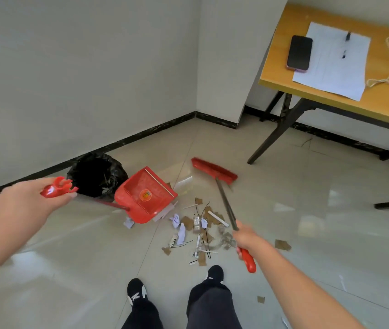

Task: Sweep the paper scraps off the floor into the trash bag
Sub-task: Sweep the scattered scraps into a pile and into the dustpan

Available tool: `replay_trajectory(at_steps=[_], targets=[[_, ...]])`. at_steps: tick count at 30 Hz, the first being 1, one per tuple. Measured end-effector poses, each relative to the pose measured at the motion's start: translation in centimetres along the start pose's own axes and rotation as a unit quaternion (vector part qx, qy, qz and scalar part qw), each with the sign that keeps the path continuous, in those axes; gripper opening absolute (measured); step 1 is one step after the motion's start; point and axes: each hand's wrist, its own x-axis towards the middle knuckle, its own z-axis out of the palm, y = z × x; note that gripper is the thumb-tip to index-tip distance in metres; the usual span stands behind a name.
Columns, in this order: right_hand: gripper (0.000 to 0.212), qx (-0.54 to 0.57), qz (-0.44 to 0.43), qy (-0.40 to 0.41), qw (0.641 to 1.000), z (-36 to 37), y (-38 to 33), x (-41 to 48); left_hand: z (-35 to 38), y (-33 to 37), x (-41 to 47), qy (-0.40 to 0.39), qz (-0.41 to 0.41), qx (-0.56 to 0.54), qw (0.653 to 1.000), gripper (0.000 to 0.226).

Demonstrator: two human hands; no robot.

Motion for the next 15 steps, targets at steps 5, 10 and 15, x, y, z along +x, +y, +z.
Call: replay_trajectory(at_steps=[5, 10, 15], targets=[[0.058, -0.002, 0.04, -0.033, 0.999, 5.8, 5.6, -6.5, -1.8, 1.6, -0.5, 0.004, 0.086, 0.049, 0.995, 0.033], [0.057, -0.024, 0.037, -0.024, 0.999, 10.0, 8.6, -12.5, -3.1, 0.3, -2.5, -0.034, 0.184, 0.134, 0.973, 0.022], [0.055, -0.003, -0.002, 0.037, 0.999, 12.2, 9.5, -16.8, -5.1, -3.6, -4.3, -0.066, 0.243, 0.185, 0.95, 0.021]])
